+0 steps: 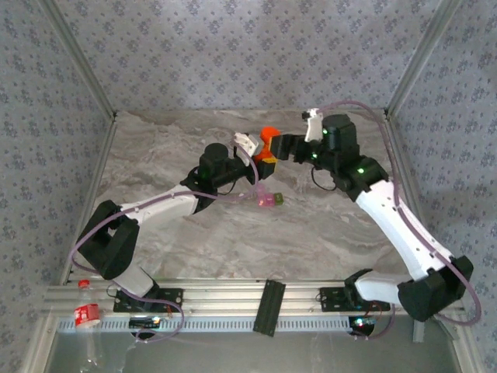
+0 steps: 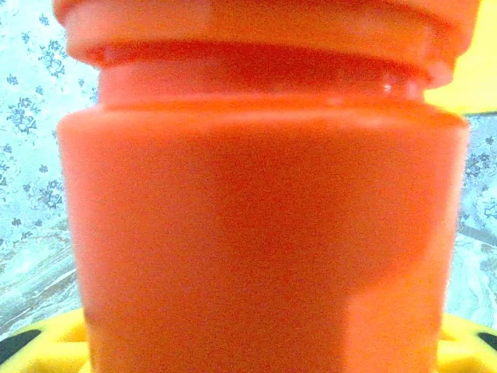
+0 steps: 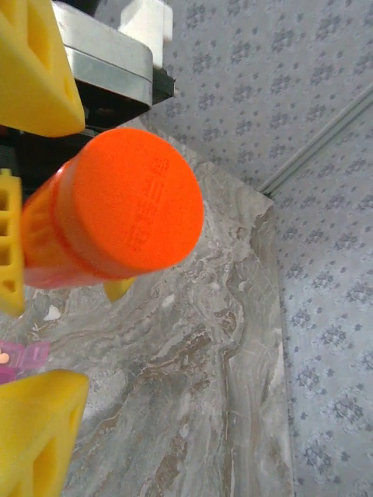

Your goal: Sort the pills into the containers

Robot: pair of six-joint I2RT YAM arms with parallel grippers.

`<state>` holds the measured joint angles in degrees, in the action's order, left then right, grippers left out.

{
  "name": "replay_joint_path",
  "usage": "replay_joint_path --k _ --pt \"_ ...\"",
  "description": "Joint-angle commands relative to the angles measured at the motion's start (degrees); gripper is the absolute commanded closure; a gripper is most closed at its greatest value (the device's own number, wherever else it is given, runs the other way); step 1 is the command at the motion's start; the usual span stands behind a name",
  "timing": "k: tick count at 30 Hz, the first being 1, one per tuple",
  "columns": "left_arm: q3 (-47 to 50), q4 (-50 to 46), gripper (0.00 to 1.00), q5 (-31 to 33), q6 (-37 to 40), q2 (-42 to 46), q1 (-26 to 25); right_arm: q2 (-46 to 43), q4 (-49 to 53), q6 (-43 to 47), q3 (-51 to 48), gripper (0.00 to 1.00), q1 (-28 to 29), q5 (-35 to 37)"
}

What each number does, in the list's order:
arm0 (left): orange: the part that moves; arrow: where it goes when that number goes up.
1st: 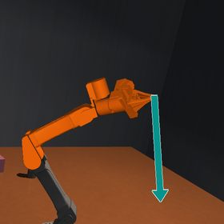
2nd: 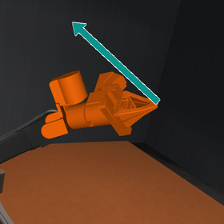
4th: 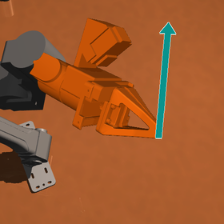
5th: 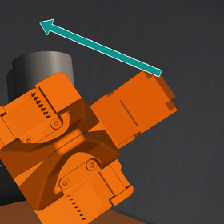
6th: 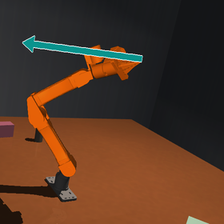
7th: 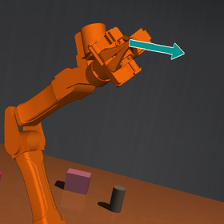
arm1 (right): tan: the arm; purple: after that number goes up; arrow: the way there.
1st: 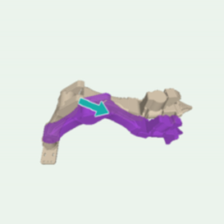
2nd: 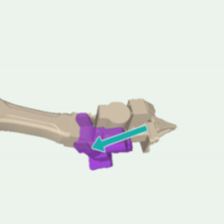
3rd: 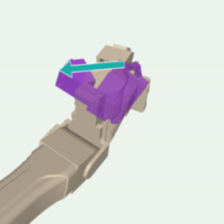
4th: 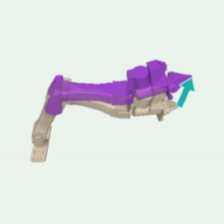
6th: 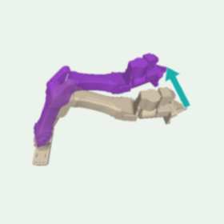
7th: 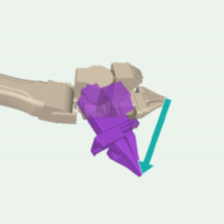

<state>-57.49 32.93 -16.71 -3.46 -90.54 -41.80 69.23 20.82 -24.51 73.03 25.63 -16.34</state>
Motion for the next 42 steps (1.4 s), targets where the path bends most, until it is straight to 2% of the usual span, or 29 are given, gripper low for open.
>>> replay_joint_path --k 1,5,8,11,14,25,42 --pt "-2.27 3.02 1.0 -1.3 1.24 1.22 0.14 -5.34 1.18 3.04 -0.71 0.15 -2.75 -7.82" --pt "-1.43 3.0 1.0 -5.25 1.92 2.07 0.82 -5.96 5.58 8.59 2.38 0.13 -5.84 -13.92" --pt "-0.94 3.61 1.0 -11.87 1.33 2.58 1.82 -2.7 10.42 12.98 7.07 0.13 -7.21 -18.66" --pt "-1.47 1.97 1.0 -17.17 0.78 2.84 2.47 0.92 14.9 17.11 11.29 0.14 -7.1 -21.06" --pt "-2.03 0.01 1.0 -19.84 0.9 3.13 2.5 3.52 17.55 19.46 14.03 0.14 -6.94 -21.95" --pt "-2.56 -0.67 1.0 -21.79 0.28 2.48 2.49 7.02 17.84 20.23 15.72 0.15 -4.59 -21.86" --pt "-3.0 -0.93 1.0 -22.49 -0.25 1.93 2.37 9.77 17.51 20.09 17.05 0.25 -3.69 -20.73"
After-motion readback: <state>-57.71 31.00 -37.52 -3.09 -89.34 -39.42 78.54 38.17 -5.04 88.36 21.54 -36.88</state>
